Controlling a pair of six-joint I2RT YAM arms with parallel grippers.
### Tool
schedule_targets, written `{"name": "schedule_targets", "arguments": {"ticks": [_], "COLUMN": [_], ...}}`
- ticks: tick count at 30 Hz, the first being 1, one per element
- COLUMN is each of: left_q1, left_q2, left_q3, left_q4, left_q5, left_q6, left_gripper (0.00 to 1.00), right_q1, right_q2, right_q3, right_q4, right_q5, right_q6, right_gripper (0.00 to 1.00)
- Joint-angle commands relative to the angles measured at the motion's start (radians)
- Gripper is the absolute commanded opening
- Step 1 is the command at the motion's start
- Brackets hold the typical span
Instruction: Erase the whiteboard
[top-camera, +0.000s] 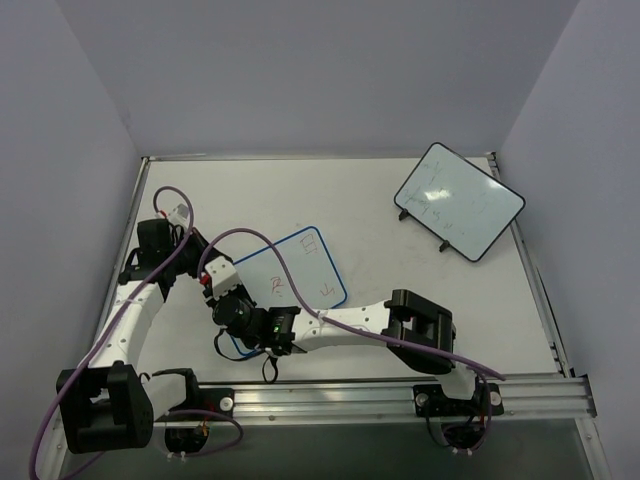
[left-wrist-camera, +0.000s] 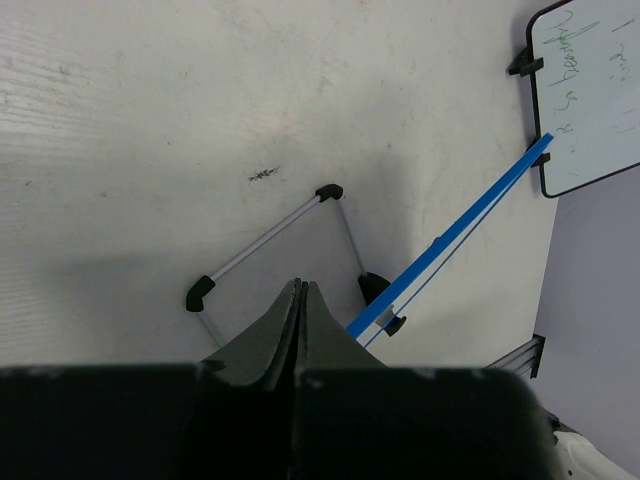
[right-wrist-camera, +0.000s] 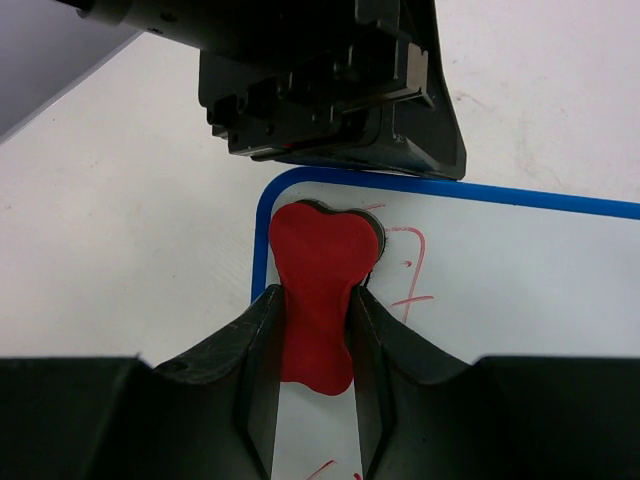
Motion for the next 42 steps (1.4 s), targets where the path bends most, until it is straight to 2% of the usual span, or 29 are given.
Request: {"name": "schedule_targets", "arguments": {"ticks": [1, 16, 23, 28, 34, 42], "left_q1": [0.001, 0.024, 0.087, 0.093, 0.093, 0.093], "left_q2": [-0.017, -0.009, 0.011, 0.029, 0.025, 0.026], "left_q3": [0.011, 0.04, 0.051, 0.053, 0.039, -0.015], "left_q4": [-0.014, -0.005, -0.005, 0.001, -0.01, 0.055], "left_q5": [-0.028, -0.066, -0.081, -0.084, -0.08, 0.032], "left_q6": [-0.014, -0.04, -0.06, -0.062, -0.04, -0.057], "left_gripper": [0.02, 0.02, 0.08, 0.03, 0.02, 0.02], "right_q1": [0.001, -0.092, -0.105, -0.102, -0.091, -0.077], "right_q2": [-0.011, -0.12, -0.143, -0.116, -0.071, -0.014], "right_q3": [0.001, -0.124, -0.153, -0.112, -0.024, 0.063], "right_q4": [-0.011, -0.071, -0.067, -0.082, -0.132, -0.197], "right_q5": [0.044, 0.107, 0.116, 0.087, 0.049, -0.016], "right_q6": [-0.003, 0.057, 0.058, 0.046, 0.034, 0.04], "right_gripper": [0.0, 0.0, 0.0, 0.0, 0.0, 0.0]}}
